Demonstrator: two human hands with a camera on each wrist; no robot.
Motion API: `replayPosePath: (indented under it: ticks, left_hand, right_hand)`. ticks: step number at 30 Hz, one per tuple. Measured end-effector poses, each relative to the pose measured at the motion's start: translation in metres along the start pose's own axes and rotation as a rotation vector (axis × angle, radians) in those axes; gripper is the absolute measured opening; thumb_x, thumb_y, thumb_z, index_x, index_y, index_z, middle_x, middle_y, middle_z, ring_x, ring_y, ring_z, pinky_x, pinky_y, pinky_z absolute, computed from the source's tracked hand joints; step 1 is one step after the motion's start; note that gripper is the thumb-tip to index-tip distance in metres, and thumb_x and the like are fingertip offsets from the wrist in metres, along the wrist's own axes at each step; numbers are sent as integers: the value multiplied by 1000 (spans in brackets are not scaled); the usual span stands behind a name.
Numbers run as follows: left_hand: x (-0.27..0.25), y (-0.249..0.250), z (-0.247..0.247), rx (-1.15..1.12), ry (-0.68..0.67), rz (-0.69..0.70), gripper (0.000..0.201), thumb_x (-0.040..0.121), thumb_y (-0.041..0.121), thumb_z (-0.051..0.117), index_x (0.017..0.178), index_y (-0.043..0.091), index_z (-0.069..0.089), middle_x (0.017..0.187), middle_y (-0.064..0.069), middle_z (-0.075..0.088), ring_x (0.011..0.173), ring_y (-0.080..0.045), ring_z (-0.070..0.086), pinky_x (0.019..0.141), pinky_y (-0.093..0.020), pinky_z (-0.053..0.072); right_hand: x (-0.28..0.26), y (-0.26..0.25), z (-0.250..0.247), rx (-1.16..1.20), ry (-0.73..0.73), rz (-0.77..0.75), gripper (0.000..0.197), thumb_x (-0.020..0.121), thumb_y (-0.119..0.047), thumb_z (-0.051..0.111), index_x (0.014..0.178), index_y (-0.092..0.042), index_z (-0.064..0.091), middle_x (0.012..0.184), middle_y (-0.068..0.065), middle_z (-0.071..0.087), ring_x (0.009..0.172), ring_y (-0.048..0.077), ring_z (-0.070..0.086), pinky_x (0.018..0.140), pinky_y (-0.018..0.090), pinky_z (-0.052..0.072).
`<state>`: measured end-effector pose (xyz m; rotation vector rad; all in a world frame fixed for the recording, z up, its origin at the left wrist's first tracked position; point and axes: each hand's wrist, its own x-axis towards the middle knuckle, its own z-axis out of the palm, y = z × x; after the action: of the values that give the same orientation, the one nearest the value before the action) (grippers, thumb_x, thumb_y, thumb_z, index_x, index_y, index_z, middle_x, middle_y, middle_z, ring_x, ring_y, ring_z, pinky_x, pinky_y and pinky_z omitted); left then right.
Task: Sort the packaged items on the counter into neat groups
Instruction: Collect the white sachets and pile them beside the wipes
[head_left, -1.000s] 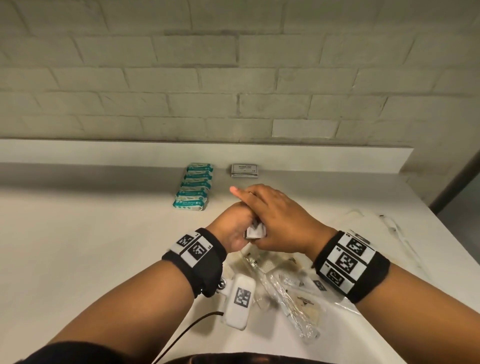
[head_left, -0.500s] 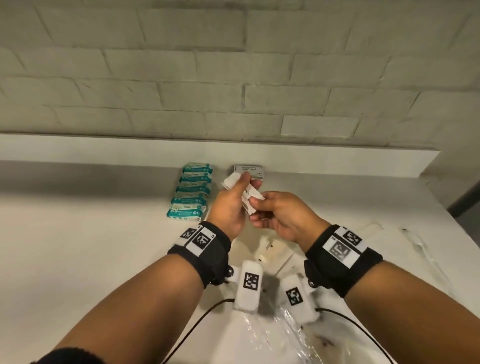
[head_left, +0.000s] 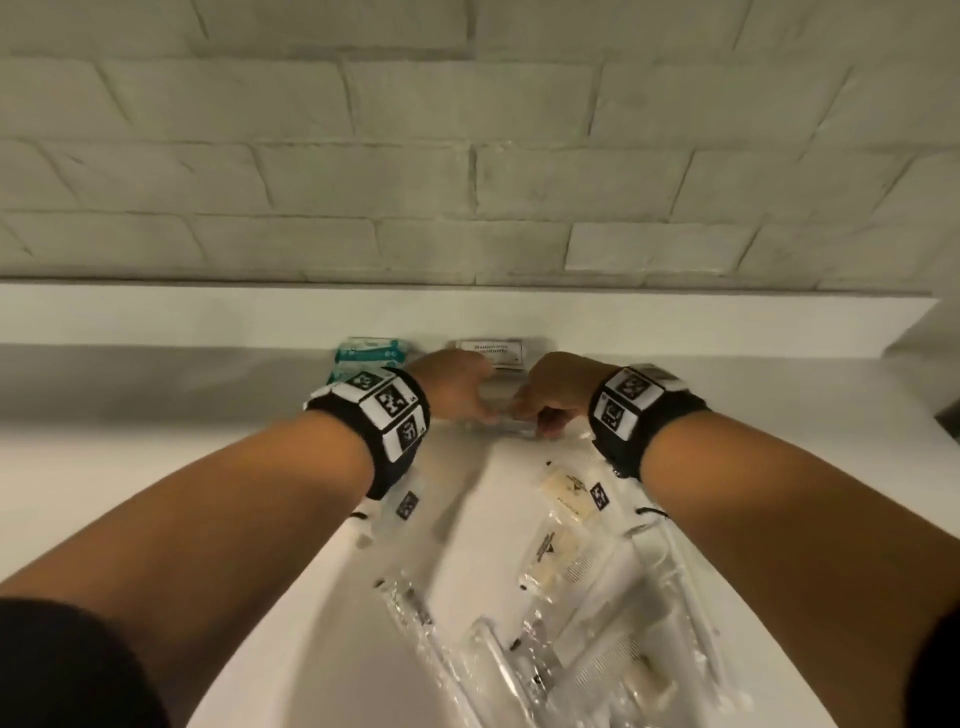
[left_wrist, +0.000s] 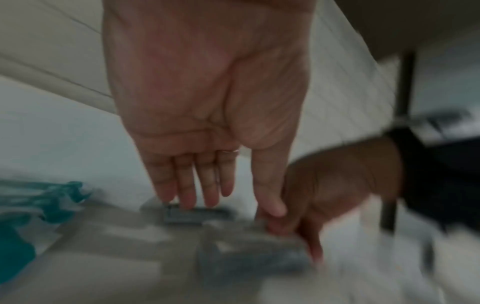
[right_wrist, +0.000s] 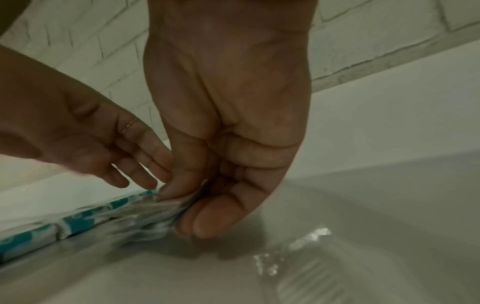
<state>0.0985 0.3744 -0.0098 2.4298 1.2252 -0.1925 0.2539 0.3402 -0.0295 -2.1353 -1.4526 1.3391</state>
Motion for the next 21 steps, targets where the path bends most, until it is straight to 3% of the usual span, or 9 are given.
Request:
replayPosePath:
  ticks: [3, 5, 7, 9, 13, 18, 21]
  left_hand:
    - [14, 2, 12, 211, -31, 52, 43, 84, 24, 69, 122, 7, 60, 124, -12, 61, 110, -29, 60, 85, -30, 47]
    - [22, 1, 18, 267, -14, 61, 28, 87, 16, 62, 113, 5, 65, 113, -13, 66, 102, -30, 64, 80, -31, 49]
    - [28, -2, 19, 283, -13, 55, 25, 86, 17, 63, 108, 6, 68, 108, -12, 68, 98, -28, 66, 77, -31, 49]
    - [32, -5, 20, 267, -11, 62, 25, 85, 20, 66, 105, 6, 68, 103, -10, 69, 94, -27, 67, 73, -28, 48]
    - [40, -12, 20, 226, -5, 78, 29, 77, 29, 73, 98, 10, 69, 94, -8, 71, 84, -25, 68, 74, -31, 54]
    - [44, -16, 21, 220, 1, 74, 24, 74, 26, 76, 90, 12, 67, 76, -1, 61, 77, -24, 67, 63, -27, 47]
    - [46, -18, 24, 226, 5, 78, 23, 73, 27, 75, 89, 12, 68, 73, 1, 58, 75, -24, 66, 63, -26, 47]
  right_hand:
    - [16, -6, 2, -210, -7, -41, 28, 93, -13, 58, 105, 12, 65, 98, 28, 70, 83, 35, 70, 84, 43, 57]
    - [21, -10, 2, -336, -2, -64, 28, 92, -23, 59, 97, 4, 66, 91, 20, 71, 68, 25, 68, 71, 35, 60]
    - [19, -13, 2, -582, 33, -149, 29, 84, -38, 67, 94, -10, 66, 89, 9, 66, 68, 16, 62, 63, 26, 53]
    - [21, -9, 6, -815, 61, -235, 43, 72, -44, 75, 103, -14, 66, 92, 2, 63, 79, 19, 60, 68, 27, 48]
    - [26, -5, 16, -919, 86, -307, 39, 73, -32, 71, 106, -11, 66, 96, 5, 69, 81, 22, 64, 70, 31, 55]
    - [24, -9, 15, -956, 96, -337, 31, 81, -26, 67, 105, -7, 67, 96, 9, 68, 87, 25, 65, 65, 27, 45]
    - [25, -9, 16, -959, 93, -340, 28, 81, -25, 67, 102, -7, 67, 85, 6, 63, 80, 21, 60, 65, 26, 43]
